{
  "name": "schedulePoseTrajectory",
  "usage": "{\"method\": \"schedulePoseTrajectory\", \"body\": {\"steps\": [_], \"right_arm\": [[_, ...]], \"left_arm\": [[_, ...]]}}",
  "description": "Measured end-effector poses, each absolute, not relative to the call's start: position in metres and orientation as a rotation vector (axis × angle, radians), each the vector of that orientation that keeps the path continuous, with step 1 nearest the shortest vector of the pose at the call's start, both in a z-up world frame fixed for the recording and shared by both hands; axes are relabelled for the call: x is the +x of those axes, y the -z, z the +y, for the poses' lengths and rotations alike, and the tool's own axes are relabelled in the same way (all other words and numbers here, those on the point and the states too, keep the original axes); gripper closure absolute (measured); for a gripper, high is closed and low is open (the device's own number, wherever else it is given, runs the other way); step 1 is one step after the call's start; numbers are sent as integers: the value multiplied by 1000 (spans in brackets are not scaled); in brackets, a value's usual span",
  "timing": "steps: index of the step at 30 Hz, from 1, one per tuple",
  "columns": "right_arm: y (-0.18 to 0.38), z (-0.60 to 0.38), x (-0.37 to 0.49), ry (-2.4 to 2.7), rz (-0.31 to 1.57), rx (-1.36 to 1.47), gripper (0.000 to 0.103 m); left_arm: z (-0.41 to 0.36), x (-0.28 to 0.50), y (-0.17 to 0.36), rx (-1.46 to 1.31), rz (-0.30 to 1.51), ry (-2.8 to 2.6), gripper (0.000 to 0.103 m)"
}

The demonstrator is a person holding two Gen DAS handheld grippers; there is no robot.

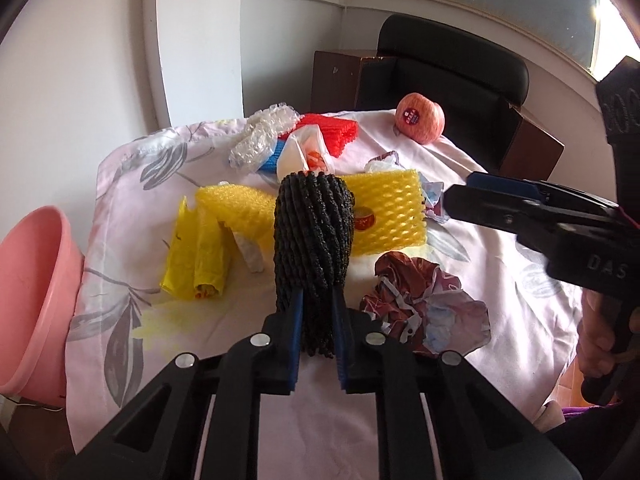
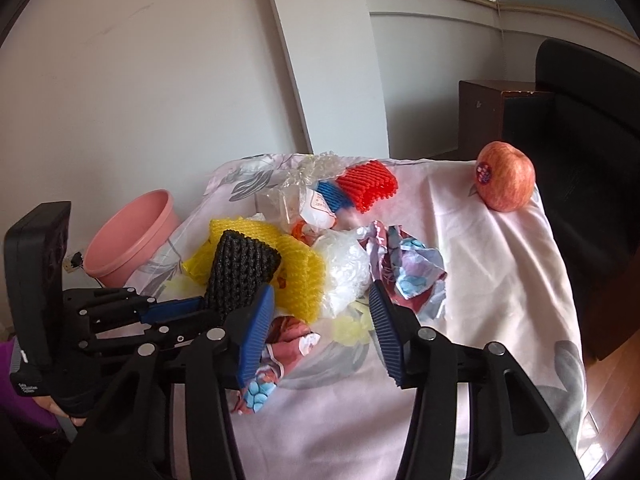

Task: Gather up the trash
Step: 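Grasp the black foam net with the left tool while the right tool grasps the yellow foam net, then carry both held foam nets over the pink basin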

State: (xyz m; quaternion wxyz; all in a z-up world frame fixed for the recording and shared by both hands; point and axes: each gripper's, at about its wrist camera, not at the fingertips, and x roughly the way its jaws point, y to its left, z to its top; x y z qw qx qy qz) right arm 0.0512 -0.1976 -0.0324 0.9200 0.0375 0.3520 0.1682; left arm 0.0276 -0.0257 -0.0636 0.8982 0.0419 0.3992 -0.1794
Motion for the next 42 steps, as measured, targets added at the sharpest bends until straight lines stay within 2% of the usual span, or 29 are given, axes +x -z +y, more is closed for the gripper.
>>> {"method": "schedulePoseTrajectory", "body": {"steps": [7,9,12,26,35,42], "right_arm": [[42,-187,74,-369,769,81,62],[46,-185,79,-378,788,86,77],[47,-182,82,-380,803,91,90],[-13,-165,70,-443,674,68,92],[-36,-82,95,-596,634,49,92],[-24,5,117,-712,671,18,92]], "left_arm": [[-7,21,51,29,794,350,96],[-3,19,48,15,786,346,96],[3,16,43,-2,773,342,96],[54,6,10,-84,639,215,96],[137,1,-4,-160,577,-47,96],[190,1,10,-197,610,-203,96]]}}
